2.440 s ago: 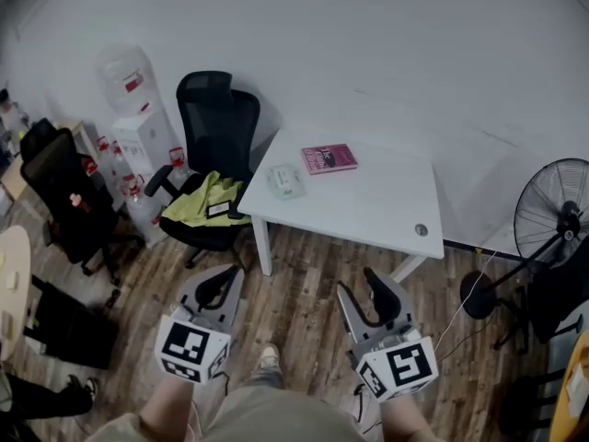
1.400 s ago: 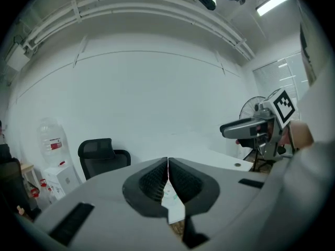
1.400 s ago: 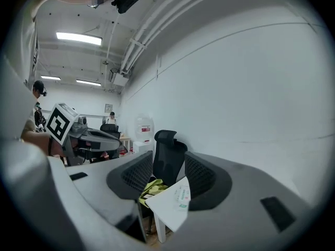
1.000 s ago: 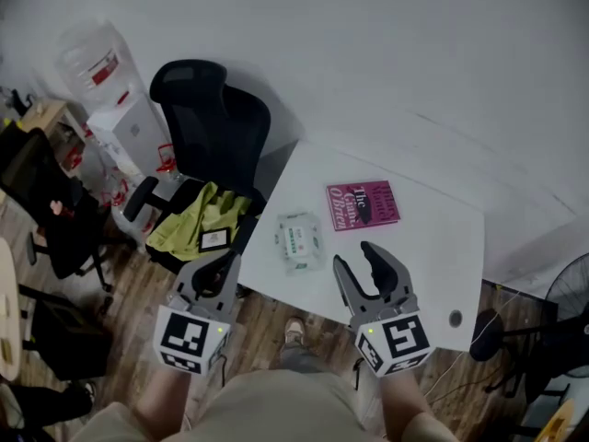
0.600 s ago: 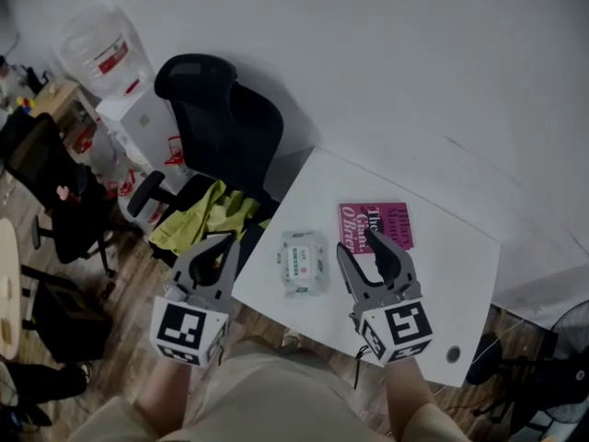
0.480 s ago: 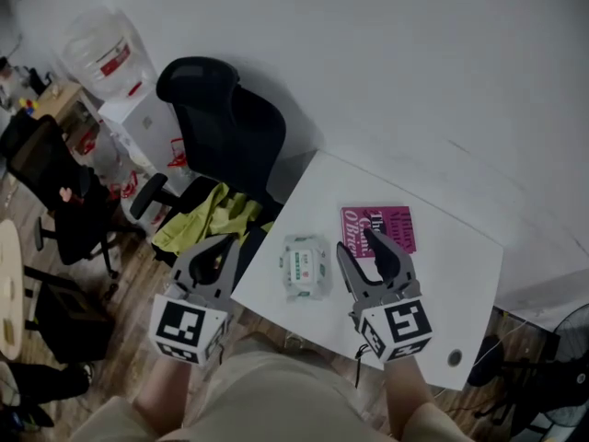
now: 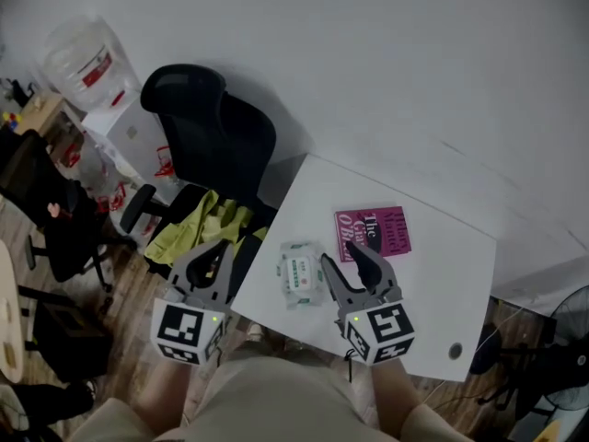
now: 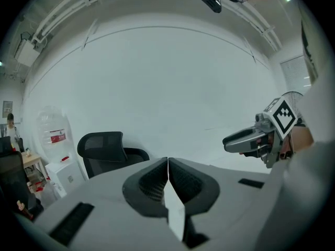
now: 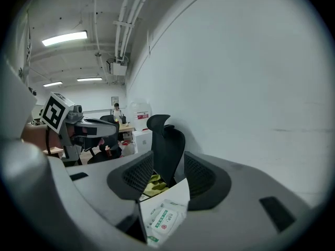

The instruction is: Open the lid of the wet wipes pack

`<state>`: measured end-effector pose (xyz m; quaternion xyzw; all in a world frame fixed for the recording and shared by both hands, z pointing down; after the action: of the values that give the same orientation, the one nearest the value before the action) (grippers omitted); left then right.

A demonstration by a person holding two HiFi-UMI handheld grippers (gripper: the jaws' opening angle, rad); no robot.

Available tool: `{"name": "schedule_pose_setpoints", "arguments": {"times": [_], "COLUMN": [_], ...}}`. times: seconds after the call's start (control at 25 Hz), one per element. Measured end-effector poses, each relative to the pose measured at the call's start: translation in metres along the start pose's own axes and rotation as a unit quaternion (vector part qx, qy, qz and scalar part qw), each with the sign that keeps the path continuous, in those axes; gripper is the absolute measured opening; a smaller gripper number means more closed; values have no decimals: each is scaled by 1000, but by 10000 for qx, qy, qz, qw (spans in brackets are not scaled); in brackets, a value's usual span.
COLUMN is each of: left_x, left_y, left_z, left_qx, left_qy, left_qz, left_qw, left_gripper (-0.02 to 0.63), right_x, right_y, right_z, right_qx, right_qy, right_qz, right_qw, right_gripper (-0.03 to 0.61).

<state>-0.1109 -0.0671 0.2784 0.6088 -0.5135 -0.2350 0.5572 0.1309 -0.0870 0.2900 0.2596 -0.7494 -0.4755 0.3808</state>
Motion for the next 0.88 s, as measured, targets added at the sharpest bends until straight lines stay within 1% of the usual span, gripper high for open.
{"name": "schedule_pose_setpoints", "arguments": {"times": [0.2, 0.32, 0.52, 0.68, 0.88], "left_x": [6, 16, 39, 61, 93], "left_y": [7, 18, 40, 64, 100], "left_z": [8, 4, -10, -20, -41], "left_qx": [-70, -29, 26, -1, -119], "left_qy": [204, 424, 858, 1097, 1542], "left_qz": [4, 166, 449, 559, 872], "left_qw": [9998, 9990, 9953, 9924, 9841], "left_gripper": [24, 24, 24, 25, 23], "right_x": [9, 22, 50, 72, 94], "right_y": [6, 19, 56, 88, 122], "right_z": [5, 5, -3, -11, -14], "right_qx": [-50, 42, 154, 209, 141], "right_qy": [128, 160, 306, 464, 517], "right_qz": [186, 374, 918, 1287, 1694], "right_qw": [9997, 9992, 9952, 9904, 9841], "right_gripper": [192, 192, 192, 192, 192]}}
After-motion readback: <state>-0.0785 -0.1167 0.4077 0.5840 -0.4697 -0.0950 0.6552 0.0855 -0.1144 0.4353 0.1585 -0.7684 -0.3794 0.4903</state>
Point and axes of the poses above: the fingertips, and each gripper's own axes: x forward along the fingers, z to its left, y out of its underside, the point moved 7 cm from there along -x, backward along the fingers, and after that the axes turned 13 degrees about x, right-handed, at the moved point
